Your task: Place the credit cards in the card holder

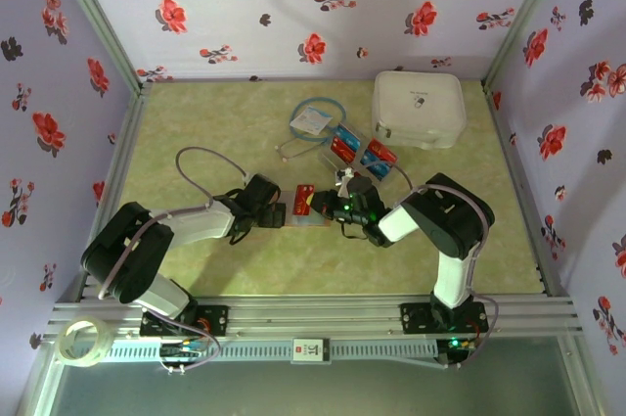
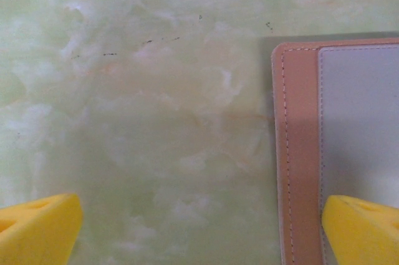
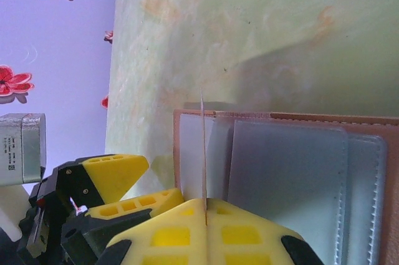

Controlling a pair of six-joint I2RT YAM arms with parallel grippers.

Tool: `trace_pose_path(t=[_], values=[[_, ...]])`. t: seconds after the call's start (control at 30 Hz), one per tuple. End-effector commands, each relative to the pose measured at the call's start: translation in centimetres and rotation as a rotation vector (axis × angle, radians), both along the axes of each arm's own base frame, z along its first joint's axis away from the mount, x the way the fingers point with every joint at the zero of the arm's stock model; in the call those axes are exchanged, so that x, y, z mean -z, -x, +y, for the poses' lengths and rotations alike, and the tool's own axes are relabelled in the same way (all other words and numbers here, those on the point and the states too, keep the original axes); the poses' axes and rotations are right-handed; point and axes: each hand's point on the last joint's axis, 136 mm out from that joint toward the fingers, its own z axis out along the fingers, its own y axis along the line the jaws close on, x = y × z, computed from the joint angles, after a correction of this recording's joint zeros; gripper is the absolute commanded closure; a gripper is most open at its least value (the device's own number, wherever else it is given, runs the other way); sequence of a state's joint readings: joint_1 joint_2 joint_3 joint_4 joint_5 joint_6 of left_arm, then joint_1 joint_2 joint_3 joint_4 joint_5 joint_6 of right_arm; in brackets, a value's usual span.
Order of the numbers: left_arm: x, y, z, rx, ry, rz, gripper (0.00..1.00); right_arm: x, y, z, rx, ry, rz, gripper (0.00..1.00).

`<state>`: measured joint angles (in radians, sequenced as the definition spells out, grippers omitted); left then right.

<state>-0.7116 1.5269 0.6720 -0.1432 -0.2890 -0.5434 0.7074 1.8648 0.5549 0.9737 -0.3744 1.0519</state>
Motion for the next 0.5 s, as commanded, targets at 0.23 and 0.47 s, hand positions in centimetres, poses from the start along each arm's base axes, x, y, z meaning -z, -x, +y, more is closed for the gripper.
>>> trace_pose_path(t=[0.23,0.47], values=[[1.5,0.9,1.0,-0.015,-0.053,0.036,0.00,1.2,1.4,-0.2,-0.033,0.012,0.032,1.00],[1.5,1.0,1.0,-0.013,-0.053,0.035,0.00,1.8,1.9,-0.4,-0.040,0.030,0.052,1.00]])
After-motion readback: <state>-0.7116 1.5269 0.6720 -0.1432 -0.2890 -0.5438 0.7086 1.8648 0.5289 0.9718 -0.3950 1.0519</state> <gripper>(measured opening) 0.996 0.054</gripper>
